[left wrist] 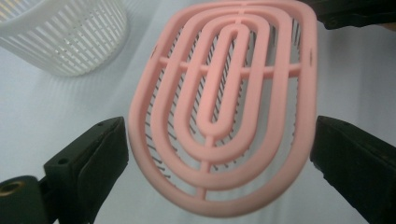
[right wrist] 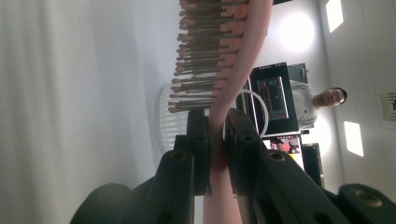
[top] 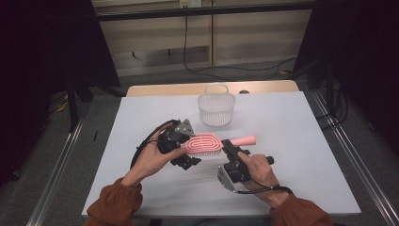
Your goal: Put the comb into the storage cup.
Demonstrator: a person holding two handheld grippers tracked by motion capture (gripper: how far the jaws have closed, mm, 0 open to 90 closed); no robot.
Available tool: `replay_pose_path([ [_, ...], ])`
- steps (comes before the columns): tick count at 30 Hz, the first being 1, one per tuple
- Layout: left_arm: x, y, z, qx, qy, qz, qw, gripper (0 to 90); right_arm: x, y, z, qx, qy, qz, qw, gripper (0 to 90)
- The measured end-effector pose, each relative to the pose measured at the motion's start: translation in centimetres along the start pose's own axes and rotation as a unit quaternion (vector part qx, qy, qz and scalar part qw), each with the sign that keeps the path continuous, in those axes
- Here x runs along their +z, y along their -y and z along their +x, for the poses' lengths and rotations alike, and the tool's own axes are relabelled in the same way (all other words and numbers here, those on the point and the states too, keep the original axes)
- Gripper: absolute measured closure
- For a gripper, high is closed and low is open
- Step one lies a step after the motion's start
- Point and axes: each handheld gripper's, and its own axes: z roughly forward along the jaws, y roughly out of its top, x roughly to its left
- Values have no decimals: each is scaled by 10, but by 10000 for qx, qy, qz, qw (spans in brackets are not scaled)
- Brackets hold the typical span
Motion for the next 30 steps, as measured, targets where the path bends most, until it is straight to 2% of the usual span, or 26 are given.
replay_pose_path([
  [7, -1, 9, 0, -3, -53, -13, 10000, 47, 0, 4, -3, 121, 3, 49, 9999, 819],
  [10, -2, 13, -1, -52, -136, -109, 9998, 47, -1, 5, -5, 179, 13, 65, 9998, 820],
  [13, -4, 16, 0, 32, -74, -202, 9998, 44, -2, 6, -5, 200, 10, 88, 9998, 819],
  [14, -5, 19, 1, 25, -121, -255, 9996, 44, -2, 8, -5, 288, -8, 113, 9995, 819],
  [17, -7, 22, 2, -13, -156, -313, 9994, 43, -2, 10, -5, 345, -29, 128, 9993, 819],
  [18, -7, 25, 3, -34, -202, -333, 9992, 43, -3, 13, -7, 446, -37, 138, 9989, 819],
  [25, -7, 32, 4, -98, -262, -459, 9986, 45, -4, 17, -9, 649, -43, 171, 9977, 819],
  [30, -8, 41, 3, -167, -386, -655, 9970, 45, -5, 22, -12, 935, -124, 213, 9953, 819],
])
